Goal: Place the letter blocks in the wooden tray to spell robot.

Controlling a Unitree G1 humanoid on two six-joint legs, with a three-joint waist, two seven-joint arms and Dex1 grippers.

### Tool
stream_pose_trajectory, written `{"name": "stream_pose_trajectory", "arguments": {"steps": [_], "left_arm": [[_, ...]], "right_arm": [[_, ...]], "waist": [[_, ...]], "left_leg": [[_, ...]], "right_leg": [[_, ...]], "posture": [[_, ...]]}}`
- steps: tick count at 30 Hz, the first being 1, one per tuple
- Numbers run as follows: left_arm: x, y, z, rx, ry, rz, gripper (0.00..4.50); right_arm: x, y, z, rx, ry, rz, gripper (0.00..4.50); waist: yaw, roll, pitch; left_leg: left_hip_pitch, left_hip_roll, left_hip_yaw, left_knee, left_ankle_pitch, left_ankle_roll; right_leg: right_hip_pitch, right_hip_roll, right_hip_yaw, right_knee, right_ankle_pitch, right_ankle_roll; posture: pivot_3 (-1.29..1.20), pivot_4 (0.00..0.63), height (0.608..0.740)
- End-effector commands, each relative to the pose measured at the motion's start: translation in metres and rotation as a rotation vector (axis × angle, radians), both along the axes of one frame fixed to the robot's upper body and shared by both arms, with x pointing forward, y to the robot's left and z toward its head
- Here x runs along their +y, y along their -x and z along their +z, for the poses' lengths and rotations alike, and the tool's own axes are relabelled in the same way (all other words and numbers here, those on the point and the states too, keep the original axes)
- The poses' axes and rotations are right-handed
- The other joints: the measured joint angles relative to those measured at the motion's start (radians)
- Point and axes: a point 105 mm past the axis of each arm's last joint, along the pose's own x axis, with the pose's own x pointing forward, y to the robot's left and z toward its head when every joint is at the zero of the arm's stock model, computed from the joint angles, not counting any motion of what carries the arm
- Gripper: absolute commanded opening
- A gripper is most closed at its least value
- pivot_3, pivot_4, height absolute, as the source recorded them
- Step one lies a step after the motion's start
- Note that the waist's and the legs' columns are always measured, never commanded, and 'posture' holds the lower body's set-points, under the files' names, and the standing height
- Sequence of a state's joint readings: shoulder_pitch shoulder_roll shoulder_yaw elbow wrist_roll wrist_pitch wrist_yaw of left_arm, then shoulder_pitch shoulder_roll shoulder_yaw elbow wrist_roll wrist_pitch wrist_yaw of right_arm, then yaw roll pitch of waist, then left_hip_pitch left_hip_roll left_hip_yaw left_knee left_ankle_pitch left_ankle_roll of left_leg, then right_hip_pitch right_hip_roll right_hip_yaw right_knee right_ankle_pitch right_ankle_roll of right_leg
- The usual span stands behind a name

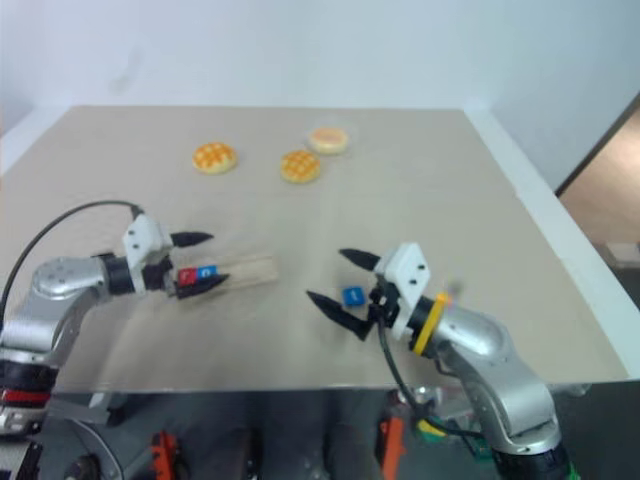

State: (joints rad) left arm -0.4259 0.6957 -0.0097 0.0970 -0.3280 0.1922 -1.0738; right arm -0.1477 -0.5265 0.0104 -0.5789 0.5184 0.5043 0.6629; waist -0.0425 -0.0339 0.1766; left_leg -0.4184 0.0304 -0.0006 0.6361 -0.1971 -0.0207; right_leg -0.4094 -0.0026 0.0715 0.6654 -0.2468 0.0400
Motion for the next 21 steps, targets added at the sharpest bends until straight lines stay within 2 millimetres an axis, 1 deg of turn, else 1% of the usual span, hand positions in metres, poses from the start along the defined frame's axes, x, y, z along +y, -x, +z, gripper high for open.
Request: {"name": "stream_pose_trajectory", "arguments": {"steps": [1, 3, 5, 8, 16, 21], "left_arm": [[0.004, -0.01, -0.001, 0.041, -0.082, -0.084, 4.5], [0.006, -0.017, -0.004, 0.079, -0.119, -0.113, 4.5], [0.006, -0.025, -0.003, 0.075, -0.143, -0.125, 4.5], [0.003, -0.033, -0.002, 0.08, -0.17, -0.151, 4.5], [0.005, -0.032, -0.019, 0.144, -0.22, -0.187, 4.5], [0.012, -0.032, -0.032, 0.161, -0.277, -0.171, 4.5]], "right_arm": [[0.016, 0.001, 0.007, -0.003, -0.021, 0.078, 4.47], [0.023, -0.001, 0.003, -0.027, 0.017, 0.11, 4.47], [0.023, -0.006, 0.0, -0.078, 0.057, 0.098, 4.47], [0.021, -0.014, -0.005, -0.099, 0.069, 0.084, 4.47], [0.019, -0.012, -0.014, -0.103, 0.074, 0.073, 4.47], [0.015, -0.011, -0.019, -0.098, 0.085, 0.055, 4.47]], "waist": [[-0.001, 0.0, 0.0], [0.0, 0.0, 0.0], [0.0, 0.0, 0.0], [0.0, 0.0, 0.0], [-0.002, 0.0, 0.0], [-0.002, 0.0, 0.0]], "left_leg": [[-0.001, 0.0, -0.001, 0.0, 0.0, 0.0], [-0.003, 0.0, -0.002, 0.0, 0.0, 0.0], [-0.003, 0.0, -0.003, 0.001, 0.0, 0.0], [-0.003, 0.0, -0.003, 0.001, 0.0, 0.0], [-0.005, 0.0, -0.005, 0.001, 0.0, 0.0], [-0.004, 0.0, -0.005, 0.002, 0.0, 0.0]], "right_leg": [[-0.001, 0.0, -0.001, 0.0, 0.0, 0.0], [-0.002, 0.001, -0.002, 0.0, 0.0, 0.0], [-0.002, 0.001, -0.003, 0.0, 0.0, -0.001], [-0.002, 0.001, -0.003, 0.0, 0.0, -0.001], [-0.002, 0.001, -0.004, 0.001, 0.0, -0.001], [-0.002, 0.001, -0.004, 0.002, 0.0, -0.001]], "posture": [[0.0, 0.15, 0.74], [0.0, 0.15, 0.74], [0.0, 0.15, 0.74], [0.0, 0.15, 0.74], [0.0, 0.15, 0.74], [0.0, 0.15, 0.74]]}}
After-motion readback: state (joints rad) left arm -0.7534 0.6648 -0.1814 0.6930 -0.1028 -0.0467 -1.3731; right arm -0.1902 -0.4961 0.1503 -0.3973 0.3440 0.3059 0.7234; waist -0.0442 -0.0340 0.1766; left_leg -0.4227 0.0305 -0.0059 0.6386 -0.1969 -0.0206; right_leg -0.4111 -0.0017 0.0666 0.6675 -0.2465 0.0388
